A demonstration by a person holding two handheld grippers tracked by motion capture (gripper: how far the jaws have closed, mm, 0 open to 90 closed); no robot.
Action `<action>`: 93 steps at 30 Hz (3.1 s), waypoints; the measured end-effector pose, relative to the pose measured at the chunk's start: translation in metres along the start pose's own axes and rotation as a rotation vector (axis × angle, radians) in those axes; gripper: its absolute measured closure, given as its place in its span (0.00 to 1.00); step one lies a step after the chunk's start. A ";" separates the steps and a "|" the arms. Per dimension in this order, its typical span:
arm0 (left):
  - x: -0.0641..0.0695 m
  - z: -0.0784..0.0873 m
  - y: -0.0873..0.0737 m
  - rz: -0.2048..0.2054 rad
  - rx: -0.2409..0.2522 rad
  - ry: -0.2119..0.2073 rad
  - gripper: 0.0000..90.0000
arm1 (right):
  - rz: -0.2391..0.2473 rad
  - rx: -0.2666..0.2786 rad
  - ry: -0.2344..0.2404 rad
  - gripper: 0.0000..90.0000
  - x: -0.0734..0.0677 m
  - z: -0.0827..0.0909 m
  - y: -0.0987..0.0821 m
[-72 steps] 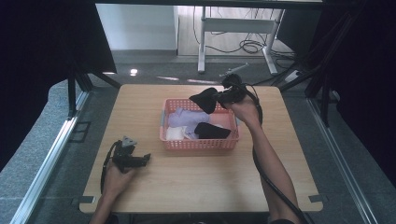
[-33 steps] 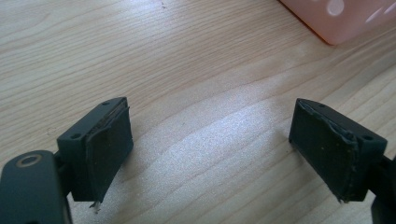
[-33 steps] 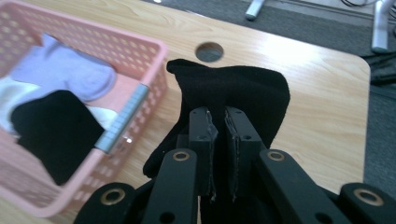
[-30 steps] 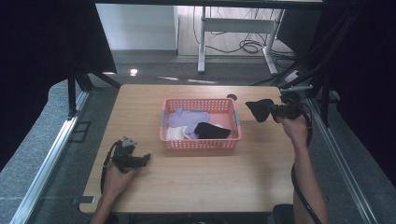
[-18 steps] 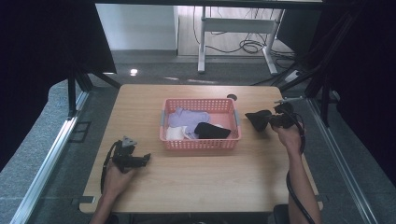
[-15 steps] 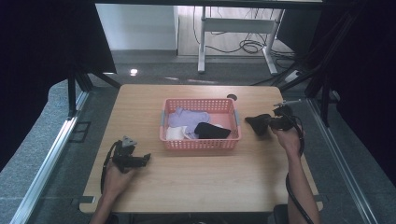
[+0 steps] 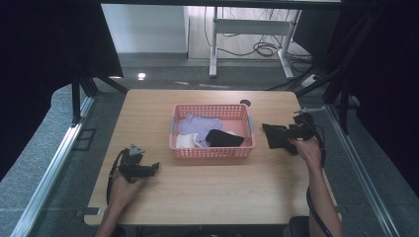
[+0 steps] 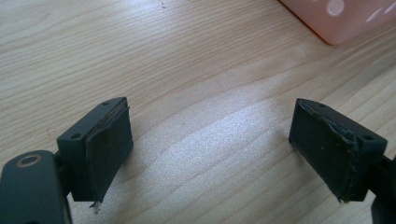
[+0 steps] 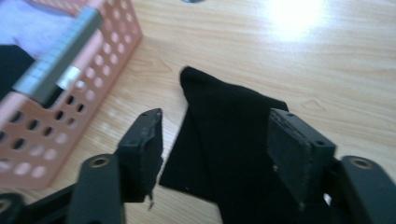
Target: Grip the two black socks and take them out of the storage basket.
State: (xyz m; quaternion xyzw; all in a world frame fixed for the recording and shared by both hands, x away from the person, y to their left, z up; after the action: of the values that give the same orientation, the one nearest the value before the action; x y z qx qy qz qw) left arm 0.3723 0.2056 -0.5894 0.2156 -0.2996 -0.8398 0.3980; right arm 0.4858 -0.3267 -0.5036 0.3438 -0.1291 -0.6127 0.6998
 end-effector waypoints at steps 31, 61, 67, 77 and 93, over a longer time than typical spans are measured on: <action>0.000 0.000 0.000 0.000 0.002 -0.001 0.15 | 0.236 -0.103 0.254 0.33 -0.139 -0.024 0.028; -0.001 0.000 0.000 0.004 0.006 -0.004 0.14 | 0.471 -0.361 0.234 0.65 -0.219 -0.112 -0.002; 0.000 0.000 0.000 0.003 0.006 -0.004 0.14 | 0.486 -0.369 0.236 0.93 -0.220 -0.107 -0.003; 0.000 0.000 0.000 0.001 0.005 -0.003 0.14 | 0.432 -0.218 0.266 0.94 -0.224 -0.075 0.024; 0.000 0.000 0.000 0.000 0.003 -0.003 0.14 | 0.389 -0.064 0.313 0.93 -0.229 -0.029 0.062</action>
State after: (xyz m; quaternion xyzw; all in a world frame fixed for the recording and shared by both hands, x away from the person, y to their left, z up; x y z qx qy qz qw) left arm 0.3727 0.2057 -0.5894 0.2149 -0.3016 -0.8397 0.3972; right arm 0.5018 -0.0996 -0.4297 0.3808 -0.0636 -0.4094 0.8266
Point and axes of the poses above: each handheld gripper's, and its own axes: z roughly backward along the jaws, y roughly out of its top, x roughly to its right, the point moved 6 cm from there along -z, roughly forward along the jaws, and after that the axes turned 13 degrees about -z, right-handed, at the moved point
